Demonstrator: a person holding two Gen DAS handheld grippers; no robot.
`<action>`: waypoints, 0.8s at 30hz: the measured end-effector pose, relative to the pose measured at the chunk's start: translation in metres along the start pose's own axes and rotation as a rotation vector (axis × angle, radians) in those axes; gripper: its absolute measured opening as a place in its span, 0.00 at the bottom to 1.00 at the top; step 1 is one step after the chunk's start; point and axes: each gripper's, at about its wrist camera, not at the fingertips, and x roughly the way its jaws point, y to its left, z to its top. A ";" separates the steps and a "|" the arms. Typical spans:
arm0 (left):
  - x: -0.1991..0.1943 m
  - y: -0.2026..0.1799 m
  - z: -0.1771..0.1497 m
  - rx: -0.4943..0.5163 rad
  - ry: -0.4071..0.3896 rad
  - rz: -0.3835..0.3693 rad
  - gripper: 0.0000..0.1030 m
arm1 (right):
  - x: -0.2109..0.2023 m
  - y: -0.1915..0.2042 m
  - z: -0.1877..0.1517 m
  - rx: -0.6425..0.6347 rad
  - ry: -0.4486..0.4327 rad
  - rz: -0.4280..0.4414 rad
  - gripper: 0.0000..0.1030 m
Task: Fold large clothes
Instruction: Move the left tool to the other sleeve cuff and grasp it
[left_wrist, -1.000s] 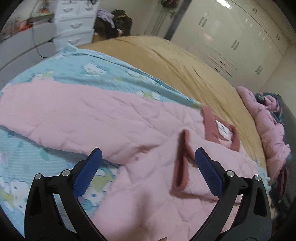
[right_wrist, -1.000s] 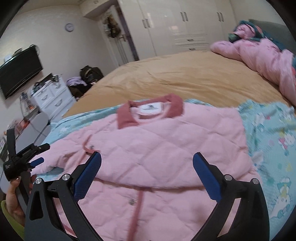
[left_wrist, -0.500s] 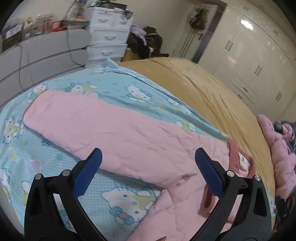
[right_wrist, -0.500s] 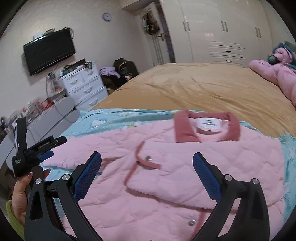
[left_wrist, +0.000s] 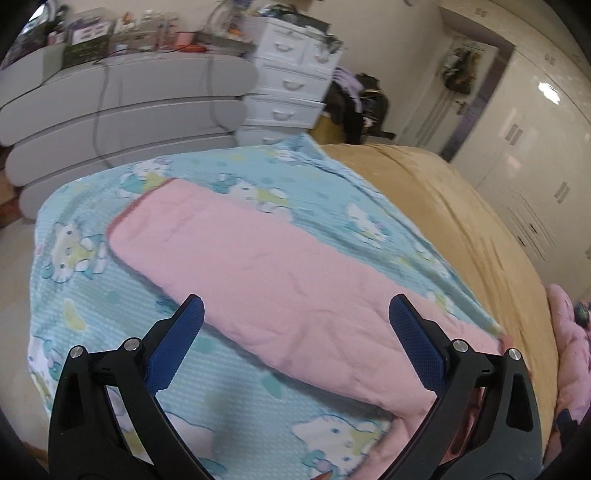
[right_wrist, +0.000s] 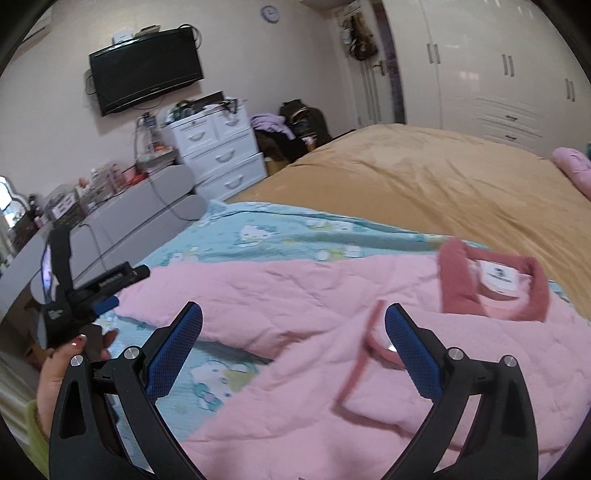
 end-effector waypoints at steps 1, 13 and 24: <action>0.002 0.007 0.002 -0.021 0.005 0.003 0.91 | 0.003 0.004 0.002 -0.005 0.003 0.007 0.96; 0.020 0.071 0.017 -0.152 0.053 0.055 0.91 | 0.072 0.061 0.011 -0.053 0.104 0.114 0.96; 0.058 0.107 0.012 -0.300 0.119 0.024 0.91 | 0.113 0.090 0.001 -0.081 0.174 0.158 0.96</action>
